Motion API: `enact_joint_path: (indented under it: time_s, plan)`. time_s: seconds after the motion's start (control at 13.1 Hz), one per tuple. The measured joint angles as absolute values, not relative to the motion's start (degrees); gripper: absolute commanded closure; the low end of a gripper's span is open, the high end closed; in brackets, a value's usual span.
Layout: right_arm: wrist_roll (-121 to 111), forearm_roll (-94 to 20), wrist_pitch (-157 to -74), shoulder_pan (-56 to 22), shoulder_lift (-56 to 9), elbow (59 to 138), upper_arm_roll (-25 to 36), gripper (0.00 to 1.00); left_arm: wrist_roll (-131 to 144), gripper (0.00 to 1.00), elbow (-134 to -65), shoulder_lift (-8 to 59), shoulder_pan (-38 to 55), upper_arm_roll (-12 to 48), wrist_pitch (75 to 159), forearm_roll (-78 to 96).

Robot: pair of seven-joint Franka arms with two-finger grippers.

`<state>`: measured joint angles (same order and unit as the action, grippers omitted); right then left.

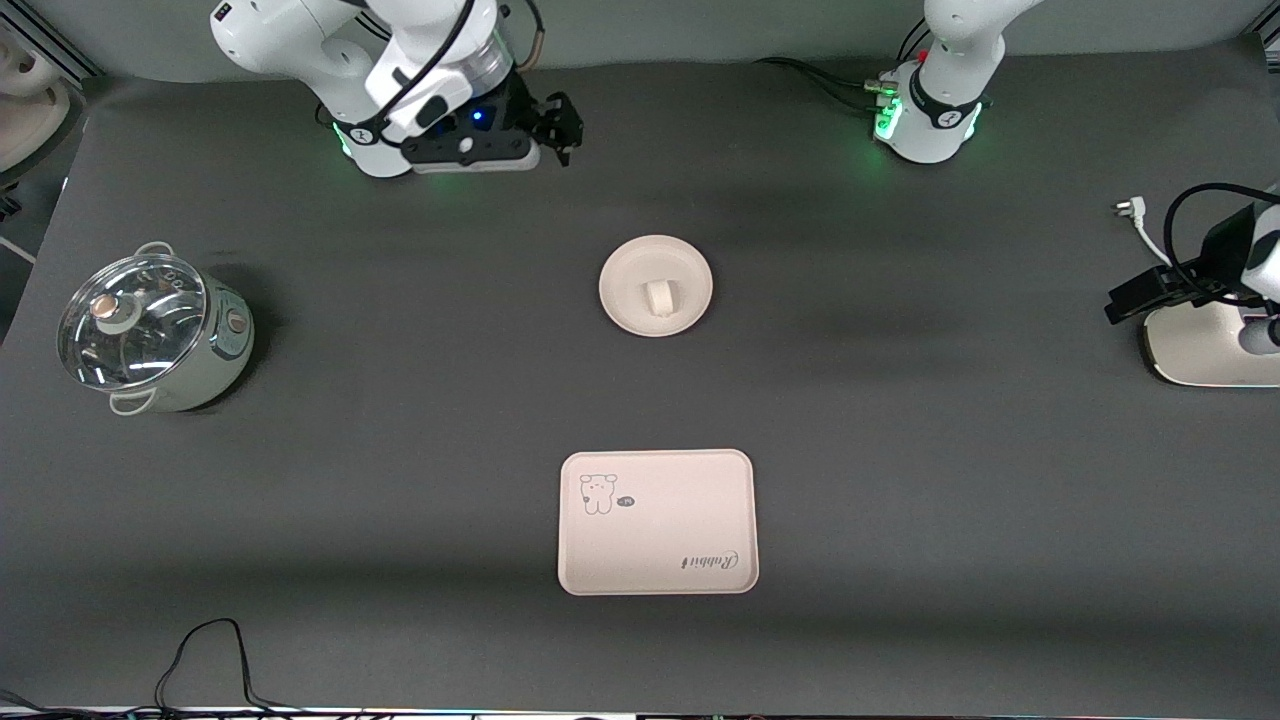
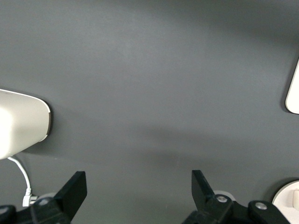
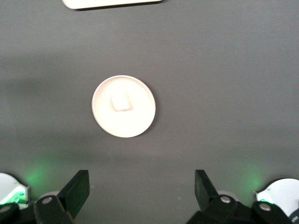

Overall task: Place bun in plate and plate on tray
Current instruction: 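Reach the right gripper to the rim of the white plate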

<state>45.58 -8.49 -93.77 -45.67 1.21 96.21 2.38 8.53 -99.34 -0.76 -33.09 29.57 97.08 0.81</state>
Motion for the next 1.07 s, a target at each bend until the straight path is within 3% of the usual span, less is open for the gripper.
enact_joint_path:
  time_s: [0.38, 0.84, 1.07]
  plan:
    - [45.6, -8.8, -104.1, -46.8, 3.4, 105.2, 2.4, 0.0, 8.5, 0.0, -99.3, -0.9, -32.8, 28.7, 96.4, 1.0]
    - [45.6, -8.8, -129.0, -49.7, 2.3, 126.4, 2.4, 0.0, 8.2, 0.0, -99.3, -0.9, -16.5, 11.8, 96.4, 1.3]
    - [45.6, -8.8, -137.3, -50.7, -2.8, 129.9, 2.4, 0.0, 8.2, 0.0, -99.5, -0.9, -9.1, 6.0, 96.3, 1.3]
